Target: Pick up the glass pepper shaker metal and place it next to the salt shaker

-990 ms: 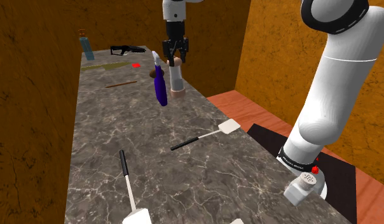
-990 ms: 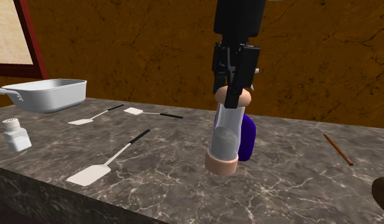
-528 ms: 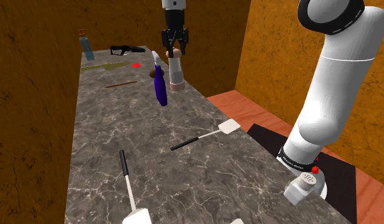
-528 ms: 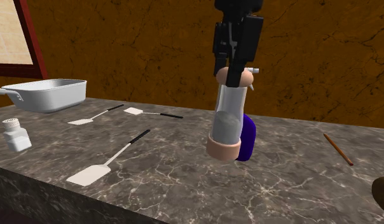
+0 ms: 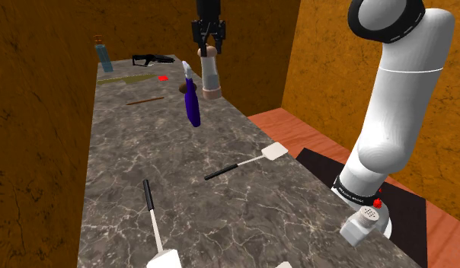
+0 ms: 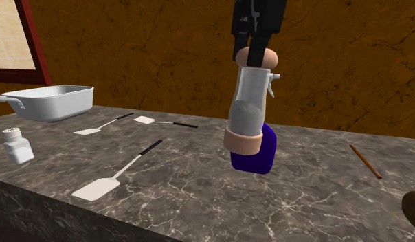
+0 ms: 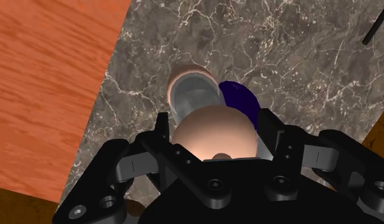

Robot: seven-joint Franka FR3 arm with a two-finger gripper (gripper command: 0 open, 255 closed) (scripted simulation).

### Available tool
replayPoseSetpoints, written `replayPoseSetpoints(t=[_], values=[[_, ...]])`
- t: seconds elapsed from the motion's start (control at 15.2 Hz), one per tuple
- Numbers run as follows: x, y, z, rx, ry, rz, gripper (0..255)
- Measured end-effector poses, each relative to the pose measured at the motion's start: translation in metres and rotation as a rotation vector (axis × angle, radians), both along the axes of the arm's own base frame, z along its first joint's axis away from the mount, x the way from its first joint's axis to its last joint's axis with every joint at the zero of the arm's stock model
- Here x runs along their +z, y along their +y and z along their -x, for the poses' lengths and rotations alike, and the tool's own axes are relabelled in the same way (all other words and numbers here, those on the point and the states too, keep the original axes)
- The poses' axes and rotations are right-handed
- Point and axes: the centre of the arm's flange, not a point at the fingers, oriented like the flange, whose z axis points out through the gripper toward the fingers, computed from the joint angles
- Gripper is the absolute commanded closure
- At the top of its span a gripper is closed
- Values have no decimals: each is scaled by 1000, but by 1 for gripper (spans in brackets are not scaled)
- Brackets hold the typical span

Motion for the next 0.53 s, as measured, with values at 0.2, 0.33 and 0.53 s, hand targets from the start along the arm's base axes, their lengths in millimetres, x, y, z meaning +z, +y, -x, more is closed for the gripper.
replayPoseSetpoints(t=[0.2, 0.33, 0.53], values=[[18, 0, 0, 0, 0, 0, 255], [27, 0, 1, 0, 0, 0, 255], [43, -1, 2, 0, 0, 0, 255]])
